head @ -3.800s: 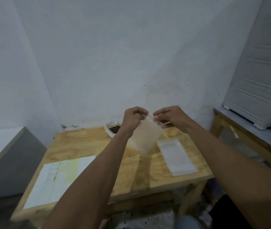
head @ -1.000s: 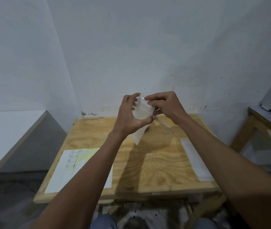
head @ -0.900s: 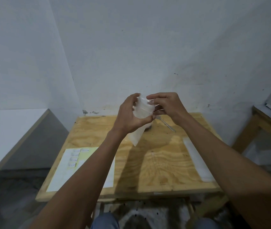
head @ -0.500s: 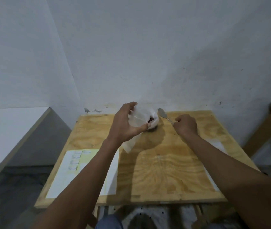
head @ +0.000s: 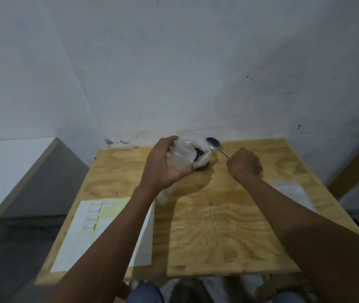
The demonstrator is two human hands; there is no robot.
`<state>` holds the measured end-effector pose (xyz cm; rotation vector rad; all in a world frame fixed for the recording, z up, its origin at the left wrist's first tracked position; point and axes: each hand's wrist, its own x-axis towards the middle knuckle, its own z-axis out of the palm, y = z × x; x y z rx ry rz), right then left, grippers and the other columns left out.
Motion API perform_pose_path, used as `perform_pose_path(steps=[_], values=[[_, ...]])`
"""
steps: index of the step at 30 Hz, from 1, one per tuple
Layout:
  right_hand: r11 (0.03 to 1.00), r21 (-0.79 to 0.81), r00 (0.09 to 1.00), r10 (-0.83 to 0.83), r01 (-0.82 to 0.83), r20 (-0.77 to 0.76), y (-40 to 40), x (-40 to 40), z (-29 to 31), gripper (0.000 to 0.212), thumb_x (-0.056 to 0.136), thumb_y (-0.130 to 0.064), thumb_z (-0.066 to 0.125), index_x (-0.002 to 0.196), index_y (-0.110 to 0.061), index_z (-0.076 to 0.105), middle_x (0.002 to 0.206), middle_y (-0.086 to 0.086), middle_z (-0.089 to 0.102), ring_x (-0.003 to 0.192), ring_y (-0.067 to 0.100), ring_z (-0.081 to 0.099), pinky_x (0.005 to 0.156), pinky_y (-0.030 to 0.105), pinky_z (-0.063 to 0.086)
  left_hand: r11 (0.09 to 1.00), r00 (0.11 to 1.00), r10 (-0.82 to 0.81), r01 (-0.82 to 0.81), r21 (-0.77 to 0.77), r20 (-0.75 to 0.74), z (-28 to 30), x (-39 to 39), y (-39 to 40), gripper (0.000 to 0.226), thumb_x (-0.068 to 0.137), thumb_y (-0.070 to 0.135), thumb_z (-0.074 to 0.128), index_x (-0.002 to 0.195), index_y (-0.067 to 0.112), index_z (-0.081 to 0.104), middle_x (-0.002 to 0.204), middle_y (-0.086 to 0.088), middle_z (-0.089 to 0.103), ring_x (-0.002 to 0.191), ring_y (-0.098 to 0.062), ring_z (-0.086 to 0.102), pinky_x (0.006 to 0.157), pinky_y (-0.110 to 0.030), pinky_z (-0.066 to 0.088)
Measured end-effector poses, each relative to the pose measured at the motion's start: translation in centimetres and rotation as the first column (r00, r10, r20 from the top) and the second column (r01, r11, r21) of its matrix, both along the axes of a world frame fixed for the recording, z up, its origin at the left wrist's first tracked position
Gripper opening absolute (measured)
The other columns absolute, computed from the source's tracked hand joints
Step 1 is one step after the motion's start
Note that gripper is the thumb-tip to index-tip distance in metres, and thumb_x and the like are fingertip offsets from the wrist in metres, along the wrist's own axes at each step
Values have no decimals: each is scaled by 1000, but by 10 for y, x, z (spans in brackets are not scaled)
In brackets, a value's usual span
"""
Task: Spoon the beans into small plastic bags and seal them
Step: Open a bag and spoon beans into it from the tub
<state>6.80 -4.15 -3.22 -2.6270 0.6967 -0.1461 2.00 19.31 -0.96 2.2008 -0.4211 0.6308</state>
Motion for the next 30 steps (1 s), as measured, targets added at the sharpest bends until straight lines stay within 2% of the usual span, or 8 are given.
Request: perform_pose_path(steps=[3,6,11,15,17,19,25,30], values=[[998,68,999,15,-18,40,-3,-1,3,12,96,-20,62,101,-12,69,98,11,70,89,33,67,76,37,55,1000,1000,0,0,2,-7,0,0,1,88,67,60,86,135,13,55,123,5,61,102,-9,59,79,-26,50],[972,231,989,1,-34,145,-7,-3,11,18,96,-15,60,89,-8,76,87,8,72,75,28,67,57,25,46,1000,1000,5,-5,0,-13,0,0,3,88,67,58,87,135,13,55,123,5,61,101,-8,58,79,-26,51],[841,530,950,-71,-106,303,-9,-12,29,11,84,-10,73,80,-17,79,83,4,76,77,25,72,68,36,61,1000,1000,12,-13,-4,-15,0,-2,6,88,67,58,87,135,14,55,122,6,60,100,-8,58,79,-29,52],[742,648,901,-146,-174,409,-3,-17,36,10,88,-7,73,86,-14,79,78,0,73,66,17,70,45,15,50,1000,1000,14,-14,-13,-22,2,-3,6,90,66,64,83,135,14,54,122,7,60,101,-8,57,80,-30,52],[705,682,865,-207,-192,457,1,-17,37,6,88,-8,75,90,-9,80,76,2,73,60,11,69,48,16,53,1000,1000,17,-18,-15,-25,2,-3,9,92,66,66,82,135,14,53,121,7,59,101,-9,57,80,-30,52],[657,728,823,-295,-195,486,4,-16,40,5,89,-11,75,86,-10,79,74,3,73,56,6,69,57,25,61,999,999,26,-27,-26,-35,2,-3,12,93,65,66,82,136,14,53,121,7,58,102,-9,57,81,-31,52],[559,761,669,-431,-328,605,12,-8,57,11,96,-15,68,89,-7,71,79,9,71,74,21,75,71,35,65,998,998,43,-45,-51,-47,4,-6,24,94,64,63,84,138,16,52,121,5,59,101,-9,57,80,-25,50],[431,803,689,-429,-411,584,26,-9,68,10,96,-16,69,90,-8,70,78,16,72,77,27,77,70,35,64,998,996,43,-47,-51,-82,2,-6,29,96,62,67,83,138,16,53,121,5,61,102,-9,58,81,-26,51]])
